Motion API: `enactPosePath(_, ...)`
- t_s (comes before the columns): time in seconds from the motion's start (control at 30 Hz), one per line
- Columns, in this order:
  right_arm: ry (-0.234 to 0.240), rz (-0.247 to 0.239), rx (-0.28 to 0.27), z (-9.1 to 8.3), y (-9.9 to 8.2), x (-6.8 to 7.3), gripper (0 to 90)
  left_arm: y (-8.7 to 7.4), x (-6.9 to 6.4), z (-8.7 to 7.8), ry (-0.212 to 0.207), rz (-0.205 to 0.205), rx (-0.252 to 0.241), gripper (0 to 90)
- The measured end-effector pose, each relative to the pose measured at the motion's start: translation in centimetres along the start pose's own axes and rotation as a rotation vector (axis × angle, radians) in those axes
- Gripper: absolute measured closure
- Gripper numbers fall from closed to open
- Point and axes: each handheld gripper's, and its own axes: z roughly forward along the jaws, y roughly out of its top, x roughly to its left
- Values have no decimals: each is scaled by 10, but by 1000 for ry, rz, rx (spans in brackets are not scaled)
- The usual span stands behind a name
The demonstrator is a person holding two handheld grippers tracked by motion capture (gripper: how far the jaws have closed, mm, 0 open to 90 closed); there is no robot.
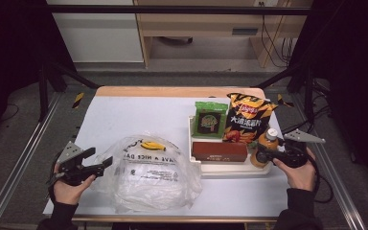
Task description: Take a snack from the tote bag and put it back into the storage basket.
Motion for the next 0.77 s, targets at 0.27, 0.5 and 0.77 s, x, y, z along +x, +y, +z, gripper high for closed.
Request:
enactPosePath(0.27, -12, 3, -46, 1, -3, 1, 256, -1, 1, 3, 0, -1, 12, 187)
enactPosePath(0.5, -36, -1, -97, -5, 0, 7, 193, -1, 1, 2, -1, -4, 7, 177)
enactPosePath(0.77, -54, 2, -106, -16, -3, 14, 152, -1, 2, 4, 4, -4, 14, 171)
